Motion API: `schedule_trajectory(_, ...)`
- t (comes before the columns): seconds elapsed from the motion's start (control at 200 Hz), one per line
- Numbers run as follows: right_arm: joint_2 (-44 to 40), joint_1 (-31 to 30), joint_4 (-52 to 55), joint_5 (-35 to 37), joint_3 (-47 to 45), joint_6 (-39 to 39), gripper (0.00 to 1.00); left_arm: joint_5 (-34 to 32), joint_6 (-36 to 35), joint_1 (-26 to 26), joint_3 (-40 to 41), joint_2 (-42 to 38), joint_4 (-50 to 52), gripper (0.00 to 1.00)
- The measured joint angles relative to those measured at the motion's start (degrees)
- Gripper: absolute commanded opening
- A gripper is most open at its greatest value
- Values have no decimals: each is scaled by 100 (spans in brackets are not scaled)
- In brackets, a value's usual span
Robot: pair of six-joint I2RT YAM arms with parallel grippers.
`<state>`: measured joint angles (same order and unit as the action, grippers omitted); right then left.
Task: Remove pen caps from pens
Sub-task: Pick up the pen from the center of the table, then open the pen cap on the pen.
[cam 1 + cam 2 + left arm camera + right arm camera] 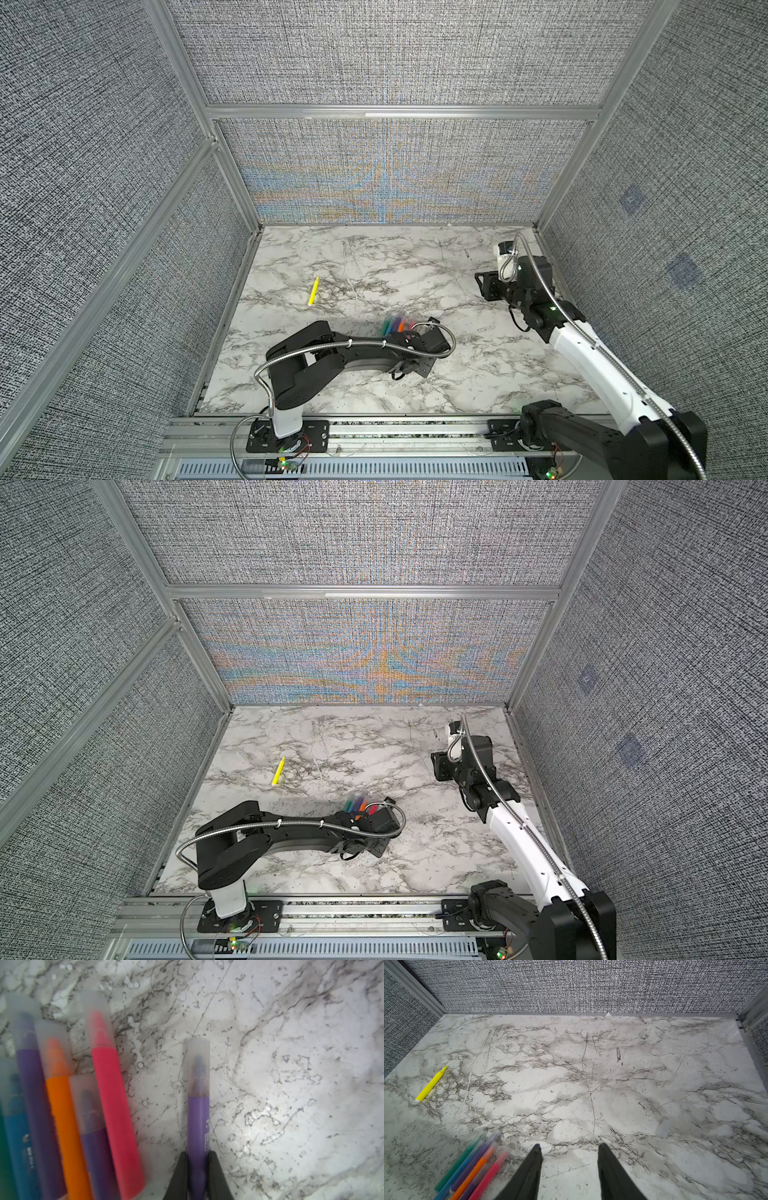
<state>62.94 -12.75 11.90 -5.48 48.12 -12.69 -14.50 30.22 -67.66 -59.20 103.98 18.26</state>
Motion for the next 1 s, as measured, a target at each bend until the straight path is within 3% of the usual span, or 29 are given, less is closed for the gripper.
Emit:
schedule_trajectory(0.195, -610, 0, -457, -398, -863, -356, 52, -129, -4, 0, 466, -909, -26, 6)
schedule_trajectory(0.36, -1403, -199, -1399, -1237, -1845, -1073, 57, -334, -28, 0, 1469, -2334, -866, 6)
schedule_trajectory(0.495, -2070, -649, -2376, -1729, -2555, -1856, 57, -343, -52, 0, 2317, -3495, -1749, 5)
schedule_trajectory(0.605, -2358, -1377, -3069, -1773, -2826, -2308, 57, -243, -50, 0, 2695, -4050, -2229, 5)
schedule_trajectory(0.83, -1932, -2787, -3963, -1290, -2916, -2496, 57, 157, 4, -2, 3438, -4852, -2994, 4)
schedule_trajectory(1.0, -1174, -3405, -4214, -857, -2634, -2371, 57, 352, 85, -24, 3770, -5272, -3381, 4)
